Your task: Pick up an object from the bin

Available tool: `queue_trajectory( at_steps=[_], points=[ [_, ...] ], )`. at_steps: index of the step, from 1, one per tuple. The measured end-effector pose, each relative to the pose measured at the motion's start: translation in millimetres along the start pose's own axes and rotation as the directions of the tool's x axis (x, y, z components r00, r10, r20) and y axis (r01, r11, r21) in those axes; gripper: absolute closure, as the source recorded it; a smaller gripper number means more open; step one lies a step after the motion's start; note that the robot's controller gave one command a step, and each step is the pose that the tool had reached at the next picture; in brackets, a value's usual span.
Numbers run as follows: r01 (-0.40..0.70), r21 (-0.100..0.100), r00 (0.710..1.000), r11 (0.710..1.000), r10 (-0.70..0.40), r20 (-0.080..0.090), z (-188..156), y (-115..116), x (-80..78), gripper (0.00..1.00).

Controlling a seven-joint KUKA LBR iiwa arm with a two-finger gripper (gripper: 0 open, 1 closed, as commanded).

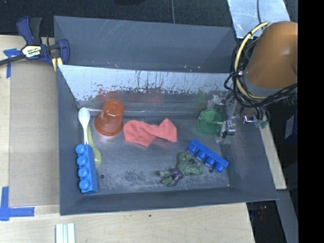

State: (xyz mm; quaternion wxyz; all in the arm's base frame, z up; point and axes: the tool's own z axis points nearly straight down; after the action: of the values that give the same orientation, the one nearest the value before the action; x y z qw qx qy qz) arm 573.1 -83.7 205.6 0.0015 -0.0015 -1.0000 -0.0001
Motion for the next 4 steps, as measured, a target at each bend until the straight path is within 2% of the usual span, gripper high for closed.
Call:
queue_trajectory(
  at_steps=[1, 2, 3, 4],
  points=[
    [0.002, 0.001, 1.000, 1.000, -0.002, 0.007, -3.4, 0.7, -1.8, 0.00],
    [0.026, 0.001, 1.000, 1.000, -0.026, 0.008, 23.5, 71.0, -24.6, 0.00],
    [0.116, 0.006, 0.993, 0.993, -0.116, 0.014, 100.6, 71.5, 5.1, 0.00],
    [-0.062, -0.001, 0.998, 0.998, 0.062, 0.019, 114.5, 99.9, 20.4, 0.00]
  ],
)
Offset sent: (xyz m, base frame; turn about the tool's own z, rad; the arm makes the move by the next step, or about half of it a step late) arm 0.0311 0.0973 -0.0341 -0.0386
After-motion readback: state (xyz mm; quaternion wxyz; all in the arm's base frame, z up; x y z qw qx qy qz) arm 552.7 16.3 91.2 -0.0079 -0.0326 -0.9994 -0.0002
